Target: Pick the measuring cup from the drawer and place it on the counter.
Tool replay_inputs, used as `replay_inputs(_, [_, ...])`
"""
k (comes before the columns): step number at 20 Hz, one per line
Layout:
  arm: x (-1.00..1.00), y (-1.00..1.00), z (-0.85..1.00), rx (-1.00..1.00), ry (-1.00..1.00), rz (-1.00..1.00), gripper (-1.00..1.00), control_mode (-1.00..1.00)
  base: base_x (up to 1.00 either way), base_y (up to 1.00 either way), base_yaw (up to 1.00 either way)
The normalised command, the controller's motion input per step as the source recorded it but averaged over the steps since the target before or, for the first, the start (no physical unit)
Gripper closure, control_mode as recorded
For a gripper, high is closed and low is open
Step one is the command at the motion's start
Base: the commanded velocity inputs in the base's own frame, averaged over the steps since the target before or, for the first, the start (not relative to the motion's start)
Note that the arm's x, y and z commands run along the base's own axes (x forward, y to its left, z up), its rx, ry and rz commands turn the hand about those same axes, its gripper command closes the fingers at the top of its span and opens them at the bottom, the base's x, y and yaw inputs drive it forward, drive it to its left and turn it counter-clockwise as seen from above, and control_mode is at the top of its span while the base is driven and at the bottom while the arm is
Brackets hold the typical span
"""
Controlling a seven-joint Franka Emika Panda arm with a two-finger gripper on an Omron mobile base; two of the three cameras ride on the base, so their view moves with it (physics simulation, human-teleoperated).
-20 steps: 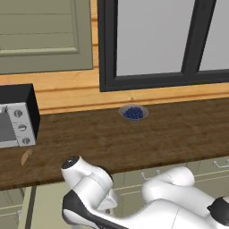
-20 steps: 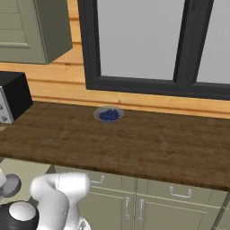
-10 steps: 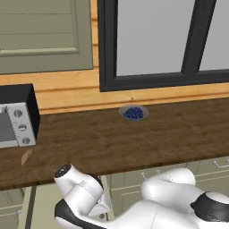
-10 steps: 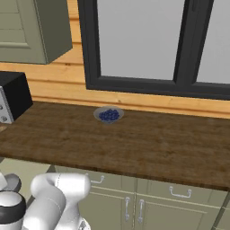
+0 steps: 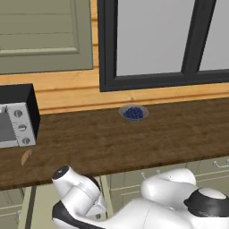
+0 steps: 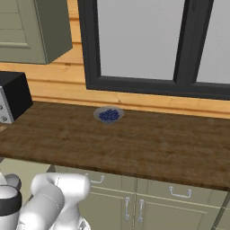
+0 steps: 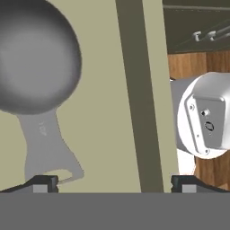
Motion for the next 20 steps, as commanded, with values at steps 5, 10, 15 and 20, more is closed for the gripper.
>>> replay_inputs(5, [0.10, 0.26, -0.14, 0.01, -0.08, 0.03, -1.00, -1.00, 0.00, 0.00, 0.00])
replay_inputs(10, [0.00, 0.00, -0.11, 0.07, -0.17, 0.06, -1.00, -1.00, 0.00, 0.00, 0.00])
replay_inputs(15, [0.00, -0.01, -0.20, 0.24, -0.03, 0.07, -1.00, -1.00, 0.00, 0.00, 0.00])
replay_inputs(20, [0.11, -0.21, -0.36, 0.21, 0.05, 0.12, -1.00, -1.00, 0.00, 0.00, 0.00])
